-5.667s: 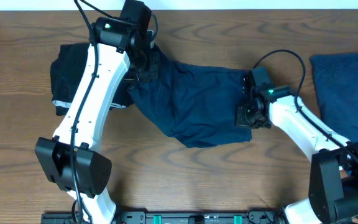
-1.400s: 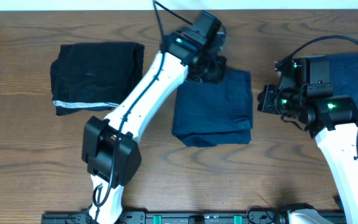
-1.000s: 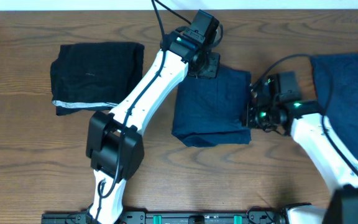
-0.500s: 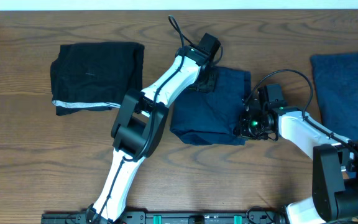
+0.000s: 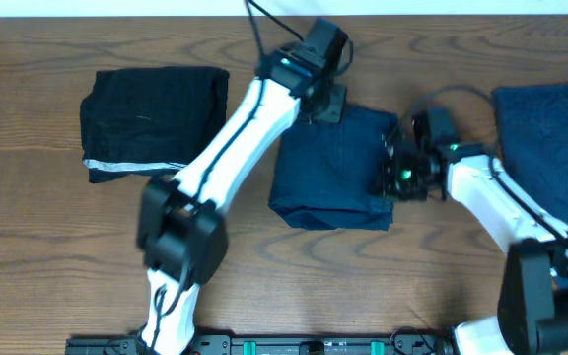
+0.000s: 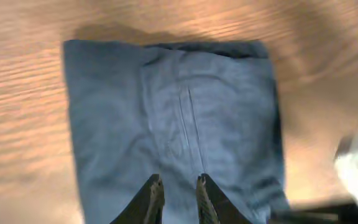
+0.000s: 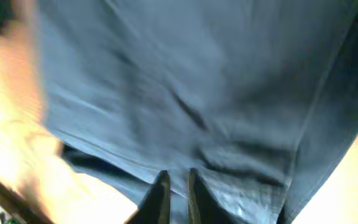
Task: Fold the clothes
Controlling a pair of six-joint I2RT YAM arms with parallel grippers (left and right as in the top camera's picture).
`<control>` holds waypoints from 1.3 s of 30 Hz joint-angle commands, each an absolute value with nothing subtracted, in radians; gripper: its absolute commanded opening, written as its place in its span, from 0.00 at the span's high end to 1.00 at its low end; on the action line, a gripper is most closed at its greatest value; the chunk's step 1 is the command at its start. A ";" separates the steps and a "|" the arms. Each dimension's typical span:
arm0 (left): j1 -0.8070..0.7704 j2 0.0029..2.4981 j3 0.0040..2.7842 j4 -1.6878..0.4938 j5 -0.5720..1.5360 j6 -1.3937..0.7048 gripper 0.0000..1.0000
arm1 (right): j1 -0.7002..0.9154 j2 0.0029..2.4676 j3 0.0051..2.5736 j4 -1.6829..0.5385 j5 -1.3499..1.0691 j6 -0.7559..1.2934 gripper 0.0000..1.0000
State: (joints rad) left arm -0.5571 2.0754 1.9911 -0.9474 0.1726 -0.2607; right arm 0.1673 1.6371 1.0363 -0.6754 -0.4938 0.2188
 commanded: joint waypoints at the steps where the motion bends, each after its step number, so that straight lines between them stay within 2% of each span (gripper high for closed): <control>1: -0.554 2.081 1.992 -1.020 0.184 -0.254 0.80 | 0.154 1.572 1.139 -0.669 -0.442 0.175 0.87; 5: -0.557 2.088 1.927 -1.029 0.294 -0.233 0.80 | 0.135 1.576 1.154 -0.606 -0.365 0.175 0.92; 8: -0.564 2.088 1.834 -0.959 0.419 -0.197 0.80 | 0.130 1.605 1.148 -0.534 -0.362 0.175 0.93; 16: -0.621 2.089 1.613 -0.754 0.567 -0.194 0.80 | 0.130 1.766 1.148 -0.379 -0.255 0.174 0.95; 21: -0.676 2.089 1.539 -0.674 0.576 -0.195 0.80 | 0.130 1.908 1.148 -0.278 -0.239 0.174 0.95; 27: -0.727 2.090 1.463 -0.561 0.576 -0.195 0.80 | 0.131 1.998 1.148 -0.274 -0.240 0.175 0.95; 35: -0.738 2.076 1.438 -0.549 0.577 -0.249 0.80 | 0.127 1.942 1.159 -0.296 -0.278 0.175 0.89; 39: -0.738 2.000 1.438 -0.590 0.559 -0.248 0.76 | 0.113 1.839 1.180 -0.342 -0.292 0.179 0.84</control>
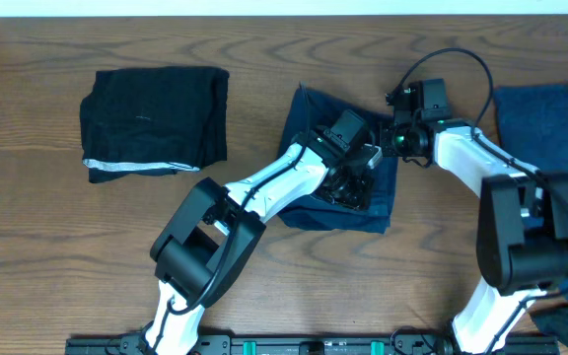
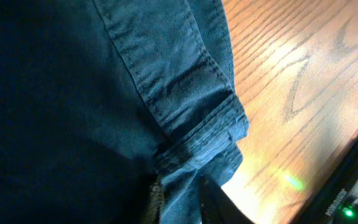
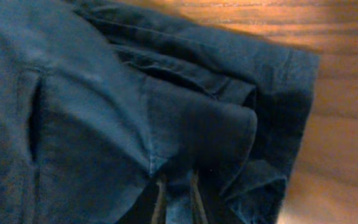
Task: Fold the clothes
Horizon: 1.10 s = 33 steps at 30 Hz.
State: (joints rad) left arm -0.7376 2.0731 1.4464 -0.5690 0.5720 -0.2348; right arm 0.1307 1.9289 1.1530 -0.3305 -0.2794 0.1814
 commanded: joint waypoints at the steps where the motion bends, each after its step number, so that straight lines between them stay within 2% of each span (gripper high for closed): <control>1: -0.736 1.975 1.438 -0.599 0.537 -0.249 0.76 | 0.109 1.802 1.182 -0.364 -0.292 0.179 0.82; 7: -0.735 1.775 1.438 -0.672 0.242 -0.299 0.69 | 0.083 1.601 1.182 -0.548 -0.284 0.178 0.59; 12: -0.695 1.647 1.438 -0.779 0.050 -0.321 0.51 | 0.070 1.505 1.182 -0.733 -0.233 0.178 0.35; 15: -0.628 1.609 1.438 -0.829 0.028 -0.321 0.39 | 0.070 1.498 1.182 -0.813 -0.213 0.178 0.27; 16: -0.601 1.604 1.438 -0.843 0.029 -0.327 0.34 | 0.070 1.500 1.182 -0.836 -0.213 0.178 0.16; 17: -0.568 1.603 1.438 -0.860 0.030 -0.328 0.31 | 0.071 1.502 1.182 -0.853 -0.213 0.178 0.01; 25: -0.390 1.657 1.436 -0.902 0.033 -0.299 0.26 | 0.072 1.504 1.182 -0.864 -0.213 0.178 0.01; 30: -0.373 1.720 1.436 -0.867 0.045 -0.262 0.19 | 0.075 1.505 1.181 -0.865 -0.213 0.178 0.01; 33: -0.376 1.769 1.436 -0.823 0.127 -0.226 0.17 | 0.075 1.505 1.182 -0.865 -0.213 0.178 0.01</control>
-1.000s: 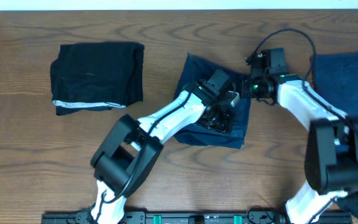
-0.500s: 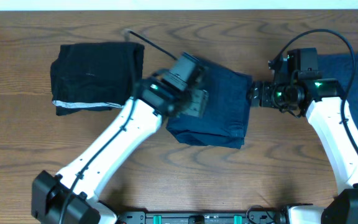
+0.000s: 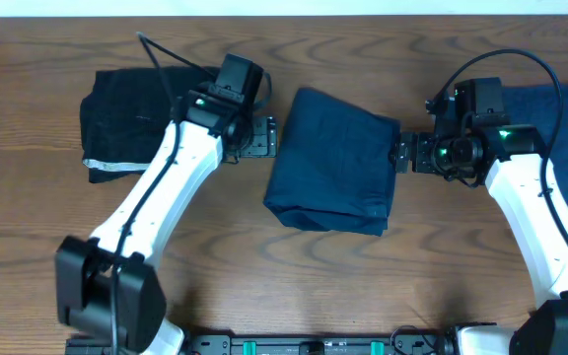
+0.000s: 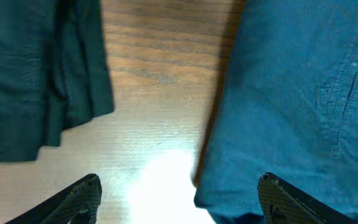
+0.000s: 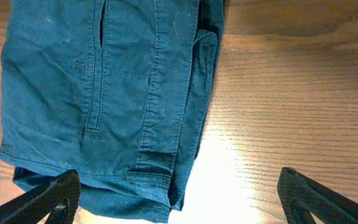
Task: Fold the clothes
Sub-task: 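Grasp the folded shorts' left edge with the left gripper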
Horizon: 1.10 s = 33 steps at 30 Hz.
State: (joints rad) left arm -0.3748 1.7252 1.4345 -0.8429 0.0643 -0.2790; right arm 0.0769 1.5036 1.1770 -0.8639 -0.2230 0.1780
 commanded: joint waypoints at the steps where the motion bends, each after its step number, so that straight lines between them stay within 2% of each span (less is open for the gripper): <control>1: -0.376 1.792 1.436 -0.800 0.170 -0.200 0.17 | 0.075 1.505 1.182 -0.865 -0.213 0.178 0.01; 10: -0.376 1.943 1.436 -0.652 0.351 -0.122 0.11 | 0.075 1.505 1.182 -0.865 -0.213 0.178 0.01; 20: -0.378 2.117 1.436 -0.603 0.352 -0.099 0.11 | 0.075 1.505 1.182 -0.865 -0.213 0.178 0.01; 27: -0.378 2.154 1.436 -0.601 0.352 -0.097 0.13 | 0.075 1.505 1.181 -0.865 -0.213 0.178 0.01; 28: -0.378 2.153 1.436 -0.601 0.352 -0.097 0.18 | 0.075 1.505 1.182 -0.865 -0.213 0.178 0.01; 29: -0.378 2.152 1.436 -0.601 0.352 -0.097 0.28 | 0.075 1.505 1.182 -0.865 -0.213 0.178 0.01; 30: -0.378 2.152 1.436 -0.601 0.352 -0.097 0.42 | 0.075 1.505 1.182 -0.865 -0.213 0.178 0.01; 32: -0.378 2.152 1.436 -0.608 0.352 -0.097 0.62 | 0.075 1.505 1.182 -0.865 -0.213 0.178 0.01; 33: -0.378 2.152 1.436 -0.612 0.352 -0.097 0.69 | 0.075 1.505 1.181 -0.865 -0.213 0.178 0.01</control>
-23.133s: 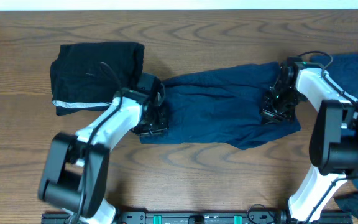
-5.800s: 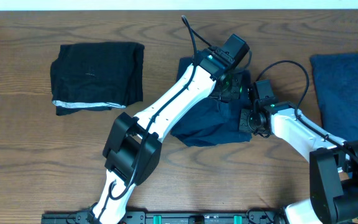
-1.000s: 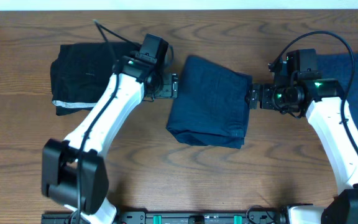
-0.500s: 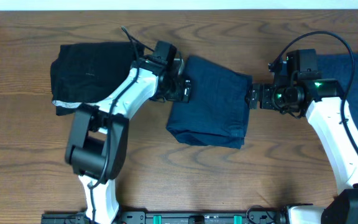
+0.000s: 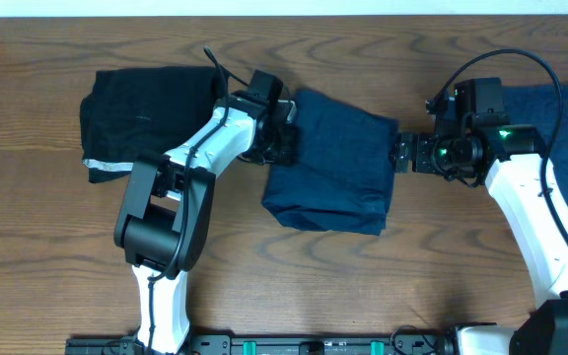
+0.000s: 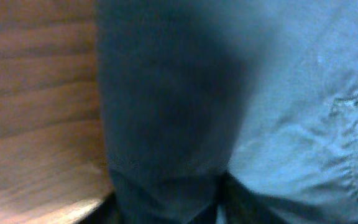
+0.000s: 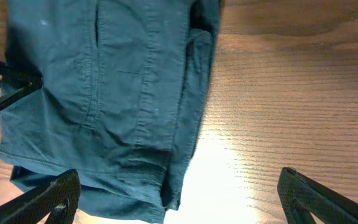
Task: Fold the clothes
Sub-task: 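Grasp the folded shorts' left edge with the left gripper, then drag the folded shorts leftward onto the black garment with the left gripper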
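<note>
A folded navy blue garment (image 5: 331, 170) lies mid-table. My left gripper (image 5: 286, 138) is at its upper left edge. In the left wrist view the cloth (image 6: 278, 93) fills the frame, and the left gripper (image 6: 169, 208) has dark, blurred fingers drawn in around a bunch of fabric. My right gripper (image 5: 402, 155) stands wide open just off the garment's right edge. The right wrist view shows the garment (image 7: 98, 93) ahead of it, with the right gripper (image 7: 179, 196) holding nothing.
A folded black garment (image 5: 151, 116) with a white hem lies at the back left, close behind my left arm. Another blue cloth (image 5: 560, 123) lies at the far right, under my right arm. Bare wooden table (image 5: 294, 286) runs along the front.
My left gripper was wide open between the black and blue garments. It has moved right onto the blue garment's left edge and shut on the fabric. My right arm has not moved.
At first both grippers were shut and low over the blue garment. Later they pressed on its right part. Both then stood wide open, one on each side of it. Now the left one is back on its left edge.
</note>
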Controlling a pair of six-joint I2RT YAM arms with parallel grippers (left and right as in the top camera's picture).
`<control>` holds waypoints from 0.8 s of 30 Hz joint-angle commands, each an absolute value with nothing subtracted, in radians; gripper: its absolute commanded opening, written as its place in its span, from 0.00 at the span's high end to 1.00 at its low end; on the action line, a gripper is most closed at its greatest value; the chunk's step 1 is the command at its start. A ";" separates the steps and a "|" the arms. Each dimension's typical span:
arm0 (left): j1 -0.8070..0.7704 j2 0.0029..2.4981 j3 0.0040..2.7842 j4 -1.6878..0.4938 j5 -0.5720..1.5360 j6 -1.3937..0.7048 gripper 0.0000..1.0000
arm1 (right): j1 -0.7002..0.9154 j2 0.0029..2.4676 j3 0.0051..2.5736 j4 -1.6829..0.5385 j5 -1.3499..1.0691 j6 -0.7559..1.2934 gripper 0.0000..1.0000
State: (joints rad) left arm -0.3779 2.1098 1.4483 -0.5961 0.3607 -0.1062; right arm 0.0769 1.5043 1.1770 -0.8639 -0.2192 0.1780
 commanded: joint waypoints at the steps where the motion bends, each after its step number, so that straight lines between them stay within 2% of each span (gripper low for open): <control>1: -0.378 2.152 1.436 -0.618 0.352 -0.097 0.74 | 0.075 1.505 1.182 -0.865 -0.213 0.178 0.01; 4: -0.378 2.152 1.436 -0.627 0.352 -0.097 0.94 | 0.075 1.505 1.182 -0.865 -0.213 0.178 0.01; 9: -0.378 2.122 1.446 -0.646 0.344 -0.096 0.94 | 0.075 1.505 1.182 -0.865 -0.213 0.178 0.01; 18: -0.376 1.911 1.477 -0.791 0.018 -0.066 0.94 | 0.075 1.505 1.182 -0.865 -0.213 0.178 0.01; 24: -0.361 1.727 1.477 -0.835 -0.054 -0.011 0.94 | 0.075 1.505 1.182 -0.865 -0.213 0.178 0.01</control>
State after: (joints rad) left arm -0.3786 1.8103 1.4601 -0.8265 0.0380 -0.0498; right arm 0.0769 1.5043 1.1770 -0.8642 -0.2188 0.1780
